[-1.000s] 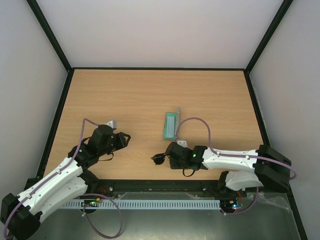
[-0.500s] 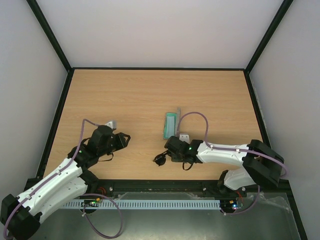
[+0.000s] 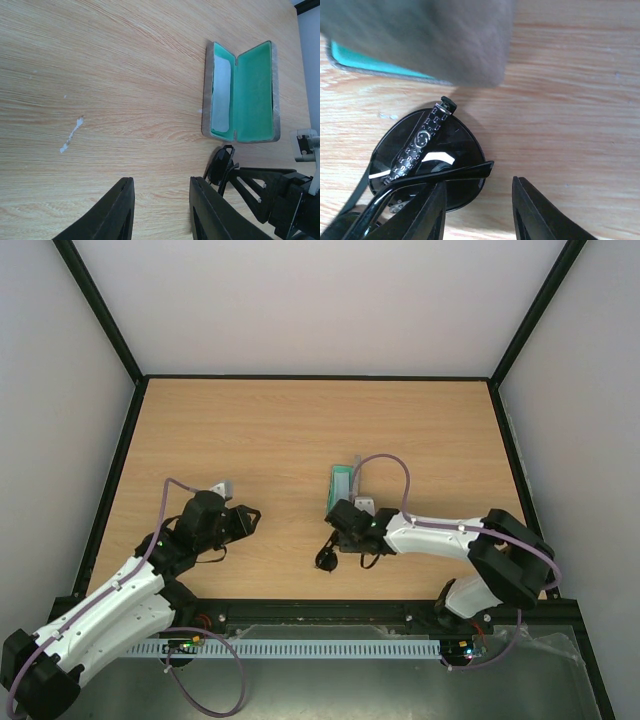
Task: Organize the sunglasses
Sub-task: Adjust the sunglasses at the center of the board.
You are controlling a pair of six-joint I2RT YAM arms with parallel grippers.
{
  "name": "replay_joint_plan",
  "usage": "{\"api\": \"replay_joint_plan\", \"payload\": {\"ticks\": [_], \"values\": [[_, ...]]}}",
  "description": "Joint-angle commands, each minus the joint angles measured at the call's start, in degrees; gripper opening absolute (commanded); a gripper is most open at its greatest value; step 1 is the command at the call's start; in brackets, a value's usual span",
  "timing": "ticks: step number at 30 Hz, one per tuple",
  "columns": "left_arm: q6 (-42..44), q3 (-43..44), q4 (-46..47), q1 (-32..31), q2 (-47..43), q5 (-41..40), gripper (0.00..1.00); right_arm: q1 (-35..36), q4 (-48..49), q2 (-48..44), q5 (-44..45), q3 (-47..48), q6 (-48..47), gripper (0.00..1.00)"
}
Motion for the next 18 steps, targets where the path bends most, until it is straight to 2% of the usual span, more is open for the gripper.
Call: {"api": "replay_joint_plan", "payload": {"ticks": [1, 4, 10, 18], "values": [[0.18, -0.77, -0.09, 0.30, -0.51, 0.16, 0.33, -0.42, 1.33, 2.13, 1.39, 3.09, -2.85, 0.38], [0.27, -0.73, -0.14, 0.33, -0.48, 0.08, 0.33, -0.41, 1.53, 2.35, 1.28, 3.76, -3.42, 0.39], [0.36, -0.60, 0.39, 0.31, 0.09, 0.20, 0.33, -0.44, 0.50, -0.38, 0.98, 3.43, -4.01, 0.50], [0.52, -0.73, 1.06, 0.33, 0.42, 0.38, 0.33, 0.65, 1.01, -7.79, -3.90, 0.91, 0.65, 0.48]]}}
